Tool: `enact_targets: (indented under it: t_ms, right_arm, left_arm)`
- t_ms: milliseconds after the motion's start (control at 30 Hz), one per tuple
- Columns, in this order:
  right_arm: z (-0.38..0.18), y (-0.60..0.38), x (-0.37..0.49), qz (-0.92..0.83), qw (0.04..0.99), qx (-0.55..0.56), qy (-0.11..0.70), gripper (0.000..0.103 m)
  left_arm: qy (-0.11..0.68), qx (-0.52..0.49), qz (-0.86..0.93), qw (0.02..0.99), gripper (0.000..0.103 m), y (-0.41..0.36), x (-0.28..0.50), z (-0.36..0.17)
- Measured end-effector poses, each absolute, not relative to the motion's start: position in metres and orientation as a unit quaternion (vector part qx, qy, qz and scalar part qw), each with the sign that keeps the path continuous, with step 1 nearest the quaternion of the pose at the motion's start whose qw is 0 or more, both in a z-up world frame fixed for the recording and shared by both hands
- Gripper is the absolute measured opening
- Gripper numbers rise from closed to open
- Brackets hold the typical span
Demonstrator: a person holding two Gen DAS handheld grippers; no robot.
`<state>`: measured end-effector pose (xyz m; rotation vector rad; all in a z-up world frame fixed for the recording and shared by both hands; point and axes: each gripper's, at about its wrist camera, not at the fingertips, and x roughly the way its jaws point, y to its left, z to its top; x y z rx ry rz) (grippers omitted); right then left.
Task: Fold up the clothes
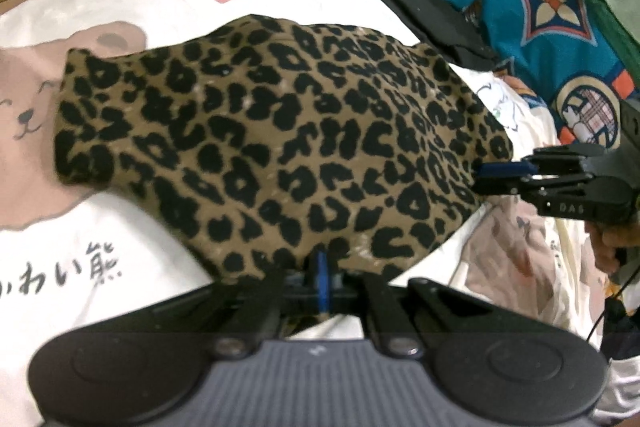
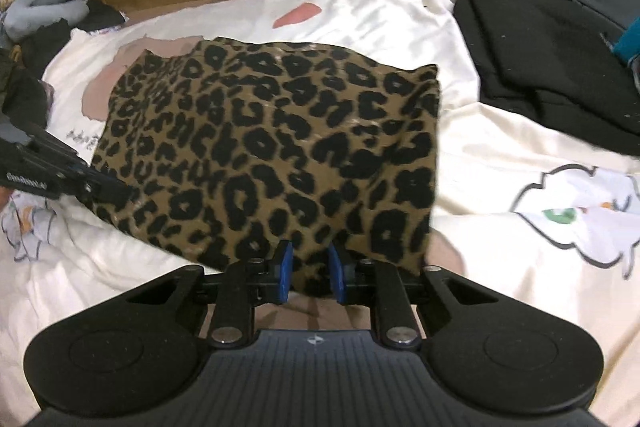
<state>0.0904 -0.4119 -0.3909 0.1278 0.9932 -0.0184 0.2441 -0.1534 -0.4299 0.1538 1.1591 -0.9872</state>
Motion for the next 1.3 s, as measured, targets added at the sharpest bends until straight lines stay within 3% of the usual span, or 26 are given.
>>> enact_targets:
  t_ms: [200,533,667,967,1067,1300]
  right_arm:
    - [-0.379,-0.427,0.079,-0.047,0.867,0.132,0.478,0.028]
    - [-0.393,-0.454,0.060,-0.104,0.830,0.291,0.463,0.039]
    - [-0.403,-0.460,0.054,-0.124,0.822,0.337,0.442,0.046]
    - [-0.420,-0.472,0.052,-0.136,0.807,0.424,0.389,0.046]
    - [-0.417,-0.474,0.055,-0.126,0.805,0.445,0.372,0.041]
    - [-0.422,-0.474,0.059,-0.123,0.796,0.466,0.366,0.041]
  left_arm:
    - [0.519,0.060,-0.427,0.738,0.009,-0.125,0.245,-0.412]
    - [0.532,-0.023,-0.411,0.740,0.040,-0.092,0.252,-0.413]
    - [0.529,-0.045,-0.424,0.733,0.041,-0.095,0.255,-0.426]
    - [0.562,-0.100,-0.424,0.703,0.040,-0.085,0.262,-0.452]
    - [0.561,-0.101,-0.420,0.706,0.035,-0.082,0.259,-0.451]
    - [0.556,-0.114,-0.422,0.706,0.040,-0.084,0.258,-0.455]
